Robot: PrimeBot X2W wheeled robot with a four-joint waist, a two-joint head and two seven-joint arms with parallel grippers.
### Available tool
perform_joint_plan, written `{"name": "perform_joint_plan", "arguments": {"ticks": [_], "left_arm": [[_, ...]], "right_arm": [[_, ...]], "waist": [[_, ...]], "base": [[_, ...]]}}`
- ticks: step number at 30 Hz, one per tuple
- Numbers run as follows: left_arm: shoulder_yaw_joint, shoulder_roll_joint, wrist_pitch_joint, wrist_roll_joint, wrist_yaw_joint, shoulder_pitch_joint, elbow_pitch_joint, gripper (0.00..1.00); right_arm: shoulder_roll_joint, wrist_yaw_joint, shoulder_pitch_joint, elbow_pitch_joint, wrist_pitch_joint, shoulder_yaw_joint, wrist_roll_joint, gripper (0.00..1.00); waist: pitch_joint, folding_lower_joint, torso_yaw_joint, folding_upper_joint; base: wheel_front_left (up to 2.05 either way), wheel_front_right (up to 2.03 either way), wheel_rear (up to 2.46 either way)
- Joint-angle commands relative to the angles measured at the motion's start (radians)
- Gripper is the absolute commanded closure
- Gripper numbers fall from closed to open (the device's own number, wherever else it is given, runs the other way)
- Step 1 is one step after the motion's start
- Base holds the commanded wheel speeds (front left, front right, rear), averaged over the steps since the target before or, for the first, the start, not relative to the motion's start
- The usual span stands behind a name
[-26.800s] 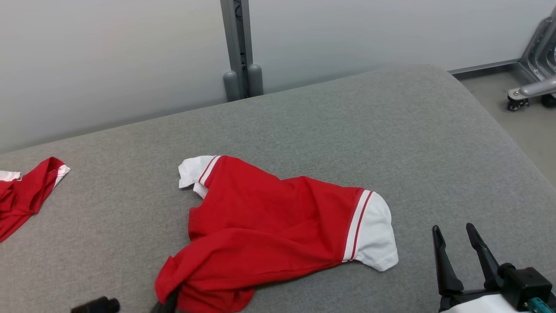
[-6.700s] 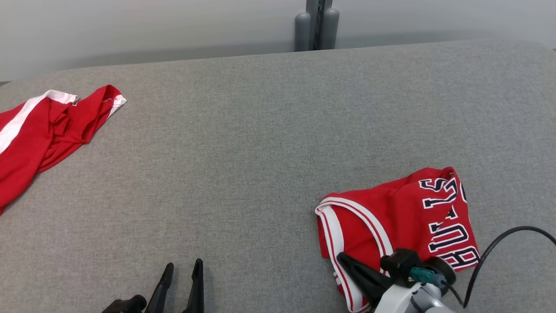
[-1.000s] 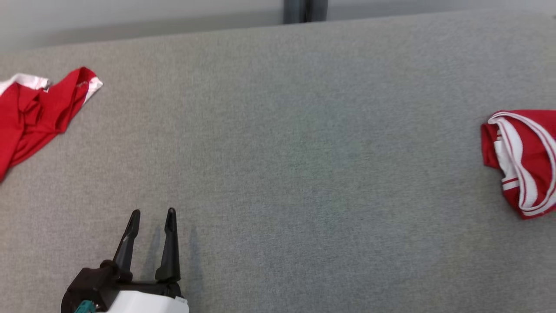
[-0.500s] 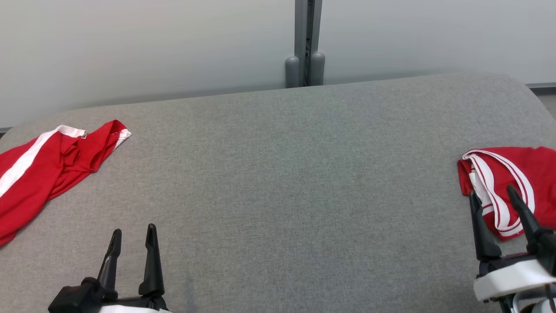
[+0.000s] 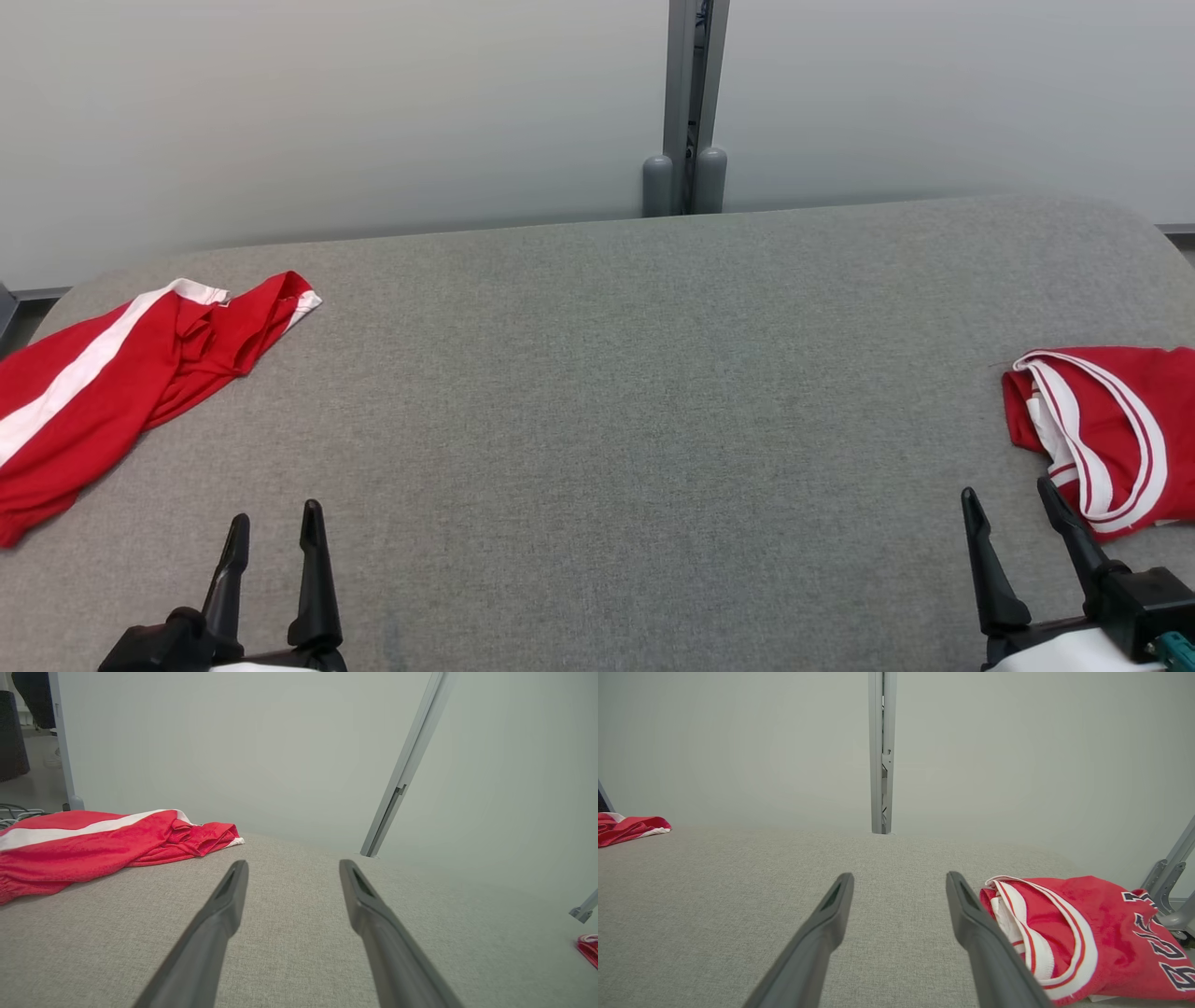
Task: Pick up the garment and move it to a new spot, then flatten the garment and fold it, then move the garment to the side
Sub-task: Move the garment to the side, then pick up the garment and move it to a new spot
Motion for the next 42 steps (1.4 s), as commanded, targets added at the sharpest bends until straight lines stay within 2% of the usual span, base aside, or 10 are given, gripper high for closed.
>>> {"name": "perform_joint_plan", "arguments": {"ticks": [1, 8, 12, 17, 18, 21, 26, 31, 35, 42], "left_arm": [[0.007, 0.004, -0.005, -0.005, -0.002, 0.009, 0.002, 0.0], [0.002, 0.004, -0.005, 0.0, -0.006, 0.001, -0.001, 0.0], [-0.012, 0.004, -0.005, 0.0, -0.005, -0.004, -0.007, 0.0], [-0.02, 0.004, -0.005, 0.003, -0.003, 0.022, -0.008, 0.0], [-0.02, 0.004, -0.005, 0.003, -0.003, 0.022, -0.008, 0.0], [-0.009, 0.004, -0.005, 0.001, -0.008, 0.047, -0.002, 0.0], [0.013, 0.004, -0.005, 0.008, -0.017, 0.055, -0.009, 0.0], [0.047, 0.003, -0.005, -0.013, -0.029, 0.024, -0.014, 0.0], [0.059, 0.003, -0.005, -0.041, -0.045, -0.062, 0.022, 0.0], [0.072, 0.041, 0.019, -0.038, -0.06, -0.393, 0.244, 0.0]], "right_arm": [[0.003, 0.0, 0.007, -0.003, 0.0, -0.002, 0.002, 0.0], [0.019, 0.0, 0.016, -0.031, 0.0, -0.017, -0.005, 0.0], [0.02, 0.0, 0.027, -0.049, 0.0, -0.02, -0.007, 0.0], [0.031, 0.0, 0.037, -0.046, 0.0, -0.003, -0.003, 0.0], [0.031, 0.0, 0.037, -0.046, 0.0, -0.003, -0.003, 0.0], [0.042, 0.0, 0.04, -0.05, 0.0, 0.011, 0.0, 0.0], [0.046, 0.0, 0.037, -0.045, 0.0, 0.018, -0.001, 0.0], [0.029, 0.0, 0.012, -0.057, 0.0, 0.03, -0.006, 0.0], [-0.013, 0.0, -0.026, -0.09, 0.0, 0.018, -0.006, 0.0], [-0.125, 0.0, -0.089, -0.14, 0.0, -0.007, 0.012, 0.0]], "waist": [[0.001, 0.0, 0.001, 0.0], [0.004, 0.0, 0.035, 0.0], [0.0, 0.0, 0.118, 0.0], [-0.029, 0.0, 0.259, 0.0], [-0.029, 0.0, 0.259, 0.0], [-0.051, 0.0, 0.363, 0.0], [-0.061, 0.0, 0.422, 0.0], [-0.026, 0.0, 0.418, 0.0], [0.084, 0.0, 0.373, 0.0], [0.302, 0.0, 0.286, 0.0]], "base": [[0.0, 0.0, 0.0], [0.0, 0.0, 0.0], [0.0, 0.0, 0.0], [0.0, 0.0, 0.0], [0.0, 0.0, 0.0], [0.0, 0.0, 0.0], [0.0, 0.0, 0.0], [0.0, 0.0, 0.0], [0.0, 0.0, 0.0], [0.0, 0.0, 0.0]]}}
